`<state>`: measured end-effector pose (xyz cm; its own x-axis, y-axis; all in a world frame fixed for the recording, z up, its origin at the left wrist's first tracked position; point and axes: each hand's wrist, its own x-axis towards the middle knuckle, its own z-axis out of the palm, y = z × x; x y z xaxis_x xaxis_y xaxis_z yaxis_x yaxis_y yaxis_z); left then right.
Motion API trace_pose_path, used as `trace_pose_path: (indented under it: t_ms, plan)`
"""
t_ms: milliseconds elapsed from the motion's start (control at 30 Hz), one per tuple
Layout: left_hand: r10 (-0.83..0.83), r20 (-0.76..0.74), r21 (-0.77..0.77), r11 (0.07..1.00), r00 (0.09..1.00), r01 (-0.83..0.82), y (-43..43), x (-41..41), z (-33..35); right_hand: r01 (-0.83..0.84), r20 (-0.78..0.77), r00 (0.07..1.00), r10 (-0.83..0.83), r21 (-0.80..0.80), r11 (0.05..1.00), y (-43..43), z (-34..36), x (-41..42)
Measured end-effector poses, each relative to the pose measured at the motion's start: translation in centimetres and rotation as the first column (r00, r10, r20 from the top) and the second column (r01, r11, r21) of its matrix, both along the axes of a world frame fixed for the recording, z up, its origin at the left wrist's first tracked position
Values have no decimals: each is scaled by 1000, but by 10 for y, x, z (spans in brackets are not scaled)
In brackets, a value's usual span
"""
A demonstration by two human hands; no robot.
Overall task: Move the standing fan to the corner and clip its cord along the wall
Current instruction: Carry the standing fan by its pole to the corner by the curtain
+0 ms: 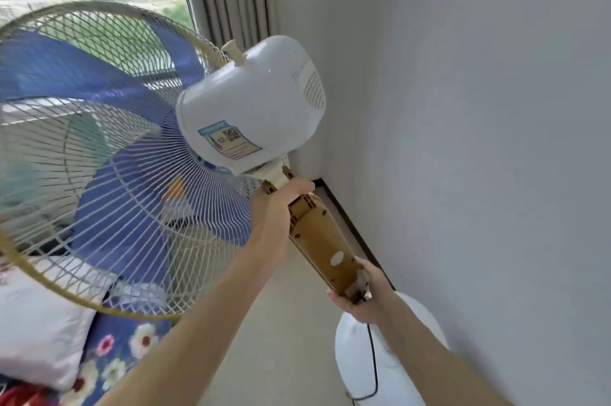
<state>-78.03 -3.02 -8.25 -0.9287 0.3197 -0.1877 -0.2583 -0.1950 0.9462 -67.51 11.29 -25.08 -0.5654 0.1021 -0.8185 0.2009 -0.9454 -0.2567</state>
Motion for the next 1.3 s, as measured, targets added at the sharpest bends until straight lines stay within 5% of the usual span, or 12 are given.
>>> trace_pose_path:
  t_ms: [967, 1300]
  plan:
    - [-23, 95, -114, 993, 995, 34, 174, -507, -50, 184, 115, 978, -173, -84, 979, 159, -49, -507]
    - [80, 153, -214, 976, 985, -46, 268, -642, -98, 69, 198, 979, -38, -153, 986, 246, -113, -665]
